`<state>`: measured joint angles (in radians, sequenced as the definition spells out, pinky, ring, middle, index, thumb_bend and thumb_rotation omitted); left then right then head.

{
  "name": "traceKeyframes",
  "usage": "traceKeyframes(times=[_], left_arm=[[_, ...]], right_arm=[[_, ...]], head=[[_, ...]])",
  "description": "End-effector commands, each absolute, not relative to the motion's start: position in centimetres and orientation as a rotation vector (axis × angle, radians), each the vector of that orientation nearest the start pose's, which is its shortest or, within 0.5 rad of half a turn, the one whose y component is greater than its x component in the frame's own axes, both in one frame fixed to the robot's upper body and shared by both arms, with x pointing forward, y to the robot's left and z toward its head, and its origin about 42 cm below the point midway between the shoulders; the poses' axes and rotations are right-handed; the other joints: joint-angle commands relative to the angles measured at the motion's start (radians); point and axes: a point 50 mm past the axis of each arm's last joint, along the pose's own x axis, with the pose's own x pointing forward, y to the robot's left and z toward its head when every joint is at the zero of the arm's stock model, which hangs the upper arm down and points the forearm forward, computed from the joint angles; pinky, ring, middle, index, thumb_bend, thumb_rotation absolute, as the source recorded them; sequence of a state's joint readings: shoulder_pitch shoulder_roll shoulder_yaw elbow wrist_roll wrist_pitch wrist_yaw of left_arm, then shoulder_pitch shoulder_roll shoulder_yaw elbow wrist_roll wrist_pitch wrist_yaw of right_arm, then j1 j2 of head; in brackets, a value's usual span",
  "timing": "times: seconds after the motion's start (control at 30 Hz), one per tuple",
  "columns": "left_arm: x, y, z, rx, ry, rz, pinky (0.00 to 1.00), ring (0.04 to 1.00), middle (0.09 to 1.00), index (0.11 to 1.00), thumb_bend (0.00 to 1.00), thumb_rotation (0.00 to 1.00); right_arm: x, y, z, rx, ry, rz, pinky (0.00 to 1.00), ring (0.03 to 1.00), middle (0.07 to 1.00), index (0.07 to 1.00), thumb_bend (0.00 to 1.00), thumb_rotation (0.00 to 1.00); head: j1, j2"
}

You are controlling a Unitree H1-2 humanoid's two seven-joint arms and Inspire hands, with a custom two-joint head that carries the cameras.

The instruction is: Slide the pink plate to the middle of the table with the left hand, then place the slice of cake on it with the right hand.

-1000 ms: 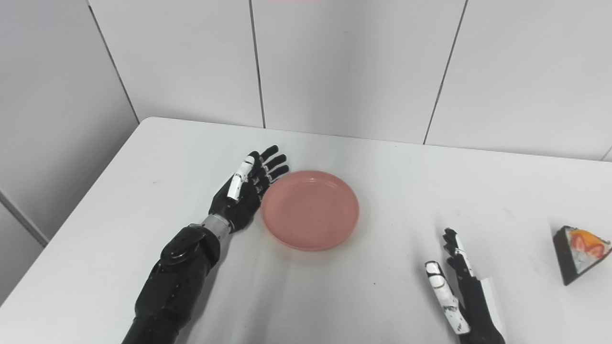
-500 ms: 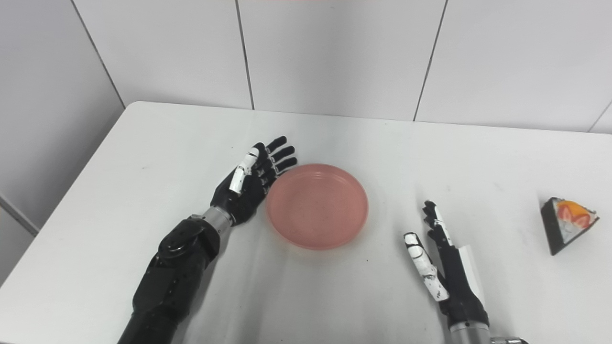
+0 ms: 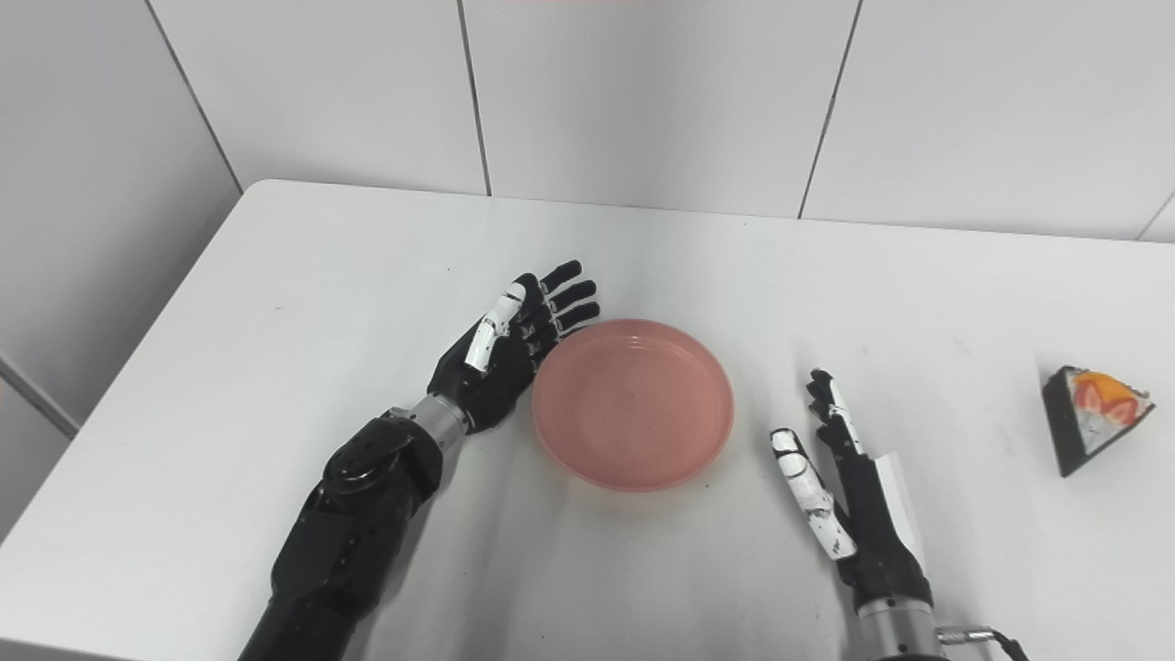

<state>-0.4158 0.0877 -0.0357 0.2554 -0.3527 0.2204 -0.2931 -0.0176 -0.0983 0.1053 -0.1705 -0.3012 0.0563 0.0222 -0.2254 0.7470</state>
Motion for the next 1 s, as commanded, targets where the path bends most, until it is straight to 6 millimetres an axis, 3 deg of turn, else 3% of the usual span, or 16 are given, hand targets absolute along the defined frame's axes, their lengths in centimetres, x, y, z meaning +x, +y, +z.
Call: traceKeyframes(times=[0.0, 0.37, 0.43, 0.57, 0.77, 0.87, 0.97], left_arm=[[39.8, 18.3, 12.4, -0.226, 0.202, -0.44, 0.89, 0.906, 0.913, 0.904, 0.37, 1.0], [39.7, 19.3, 11.9, -0.208, 0.209, -0.443, 0.88, 0.897, 0.906, 0.9, 0.4, 1.0], [39.7, 19.5, 11.8, -0.214, 0.212, -0.441, 0.88, 0.895, 0.905, 0.899, 0.4, 1.0], [39.8, 20.2, 11.4, -0.223, 0.212, -0.443, 0.88, 0.894, 0.902, 0.894, 0.41, 1.0], [40.6, 22.6, 9.9, -0.253, 0.195, -0.468, 0.89, 0.9, 0.912, 0.907, 0.43, 1.0], [41.2, 23.7, 9.2, -0.245, 0.191, -0.472, 0.88, 0.89, 0.907, 0.902, 0.45, 1.0], [41.5, 24.5, 8.7, -0.239, 0.192, -0.466, 0.85, 0.872, 0.893, 0.889, 0.46, 0.98]], right_arm=[[28.7, -20.6, 15.0, -0.389, -0.166, 0.106, 0.91, 0.932, 0.95, 0.964, 0.4, 1.0], [28.6, -20.9, 15.5, -0.397, -0.192, 0.087, 0.9, 0.937, 0.953, 0.964, 0.39, 1.0], [28.5, -20.9, 16.0, -0.398, -0.207, 0.082, 0.9, 0.944, 0.957, 0.968, 0.41, 1.0], [28.5, -20.6, 16.8, -0.446, -0.294, 0.052, 0.89, 0.932, 0.94, 0.944, 0.37, 1.0], [29.2, -20.5, 19.5, -0.563, -0.44, -0.012, 0.79, 0.85, 0.869, 0.872, 0.42, 1.0], [29.6, -20.7, 21.1, -0.635, -0.472, -0.058, 0.78, 0.841, 0.867, 0.87, 0.46, 1.0], [29.8, -21.2, 22.7, -0.696, -0.496, -0.091, 0.74, 0.827, 0.873, 0.87, 0.49, 0.93]], head=[[0.001, 0.001], [-0.11, -0.01], [-0.149, -0.02], [-0.222, -0.04], [-0.358, -0.086], [-0.39, -0.098], [-0.424, -0.108]])
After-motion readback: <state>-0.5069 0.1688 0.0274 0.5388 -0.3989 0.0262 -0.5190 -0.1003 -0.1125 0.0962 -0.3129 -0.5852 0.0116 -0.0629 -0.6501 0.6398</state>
